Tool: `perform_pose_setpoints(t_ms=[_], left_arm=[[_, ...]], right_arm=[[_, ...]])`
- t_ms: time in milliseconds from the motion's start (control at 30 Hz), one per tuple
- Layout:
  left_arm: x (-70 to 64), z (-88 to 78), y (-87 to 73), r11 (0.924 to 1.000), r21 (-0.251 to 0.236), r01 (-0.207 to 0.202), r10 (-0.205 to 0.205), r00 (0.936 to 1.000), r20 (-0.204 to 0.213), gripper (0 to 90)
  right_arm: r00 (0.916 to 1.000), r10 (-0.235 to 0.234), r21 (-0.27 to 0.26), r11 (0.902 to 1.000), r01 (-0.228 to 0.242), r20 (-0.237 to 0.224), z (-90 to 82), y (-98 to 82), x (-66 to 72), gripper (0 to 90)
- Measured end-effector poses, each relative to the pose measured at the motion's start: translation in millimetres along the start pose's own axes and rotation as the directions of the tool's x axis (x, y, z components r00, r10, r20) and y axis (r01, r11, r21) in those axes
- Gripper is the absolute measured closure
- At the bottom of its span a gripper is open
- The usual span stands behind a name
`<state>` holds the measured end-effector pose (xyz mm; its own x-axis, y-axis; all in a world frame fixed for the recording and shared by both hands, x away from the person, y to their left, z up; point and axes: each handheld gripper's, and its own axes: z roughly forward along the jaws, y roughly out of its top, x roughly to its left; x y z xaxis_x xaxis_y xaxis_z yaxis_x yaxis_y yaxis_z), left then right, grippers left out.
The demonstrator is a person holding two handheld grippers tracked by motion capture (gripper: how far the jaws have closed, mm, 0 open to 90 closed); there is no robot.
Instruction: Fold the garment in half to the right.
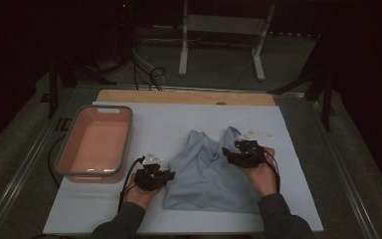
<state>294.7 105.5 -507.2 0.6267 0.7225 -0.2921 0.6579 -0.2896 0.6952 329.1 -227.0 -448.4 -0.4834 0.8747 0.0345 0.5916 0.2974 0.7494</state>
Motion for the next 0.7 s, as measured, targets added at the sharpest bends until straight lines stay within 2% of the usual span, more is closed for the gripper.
perform_pose_setpoints(t_ms=[33, 100, 167, 300, 433, 467, 533, 567, 700], left_arm=[[0.0, 0.0, 0.0, 1.0, 0.0, 0.0, 0.0, 1.0, 0.0, 84.4], [0.4, -0.3, 0.3, 1.0, 0.006, -0.008, 0.008, 1.0, 0.0, 84.4], [-0.2, -0.1, 0.3, 1.0, 0.002, -0.007, 0.007, 1.0, 0.0, 84.5], [-0.6, -0.8, 1.0, 0.9999, 0.004, -0.012, 0.012, 0.9999, 0.0, 84.7], [-1.2, -0.9, 1.5, 0.9999, 0.003, -0.014, 0.014, 0.9999, 0.001, 84.8], [-1.7, -0.8, 1.7, 1.0, 0.0, -0.01, 0.01, 0.9999, 0.003, 84.8], [-2.7, -1.1, 2.0, 1.0, -0.005, -0.006, 0.006, 1.0, 0.008, 84.8], [-2.8, -1.3, 2.1, 1.0, -0.003, -0.009, 0.009, 0.9999, 0.009, 84.8], [-4.2, -1.0, 3.0, 0.9999, -0.005, -0.009, 0.009, 0.9998, 0.015, 84.9]], right_arm=[[1.0, 0.0, 0.0, 1.0, 0.0, 0.0, 0.0, 0.0, 0.0, 45.9], [0.9992, 0.031, 0.022, 0.9993, -0.031, 0.027, -5.8, -13.5, -15.5, 47.5], [0.998, 0.052, 0.044, 0.9976, -0.053, 0.038, -9.2, -22.6, -25.0, 48.0], [0.9969, 0.065, 0.072, 0.995, -0.069, 0.045, -11.7, -36.3, -34.6, 50.1], [0.9971, 0.07, 0.119, 0.9902, -0.073, 0.032, -9.8, -49.0, -38.0, 54.3], [0.9973, 0.069, 0.133, 0.9885, -0.072, 0.025, -9.3, -51.1, -38.2, 60.2], [0.9988, 0.049, 0.15, 0.9874, -0.05, 0.009, -10.1, -54.4, -36.7, 80.3], [0.9991, 0.041, 0.158, 0.9866, -0.041, 0.008, -11.9, -55.6, -36.0, 86.4], [0.9989, 0.045, 0.15, 0.9875, -0.046, 0.008, -23.4, -58.2, -37.9, 88.0]])
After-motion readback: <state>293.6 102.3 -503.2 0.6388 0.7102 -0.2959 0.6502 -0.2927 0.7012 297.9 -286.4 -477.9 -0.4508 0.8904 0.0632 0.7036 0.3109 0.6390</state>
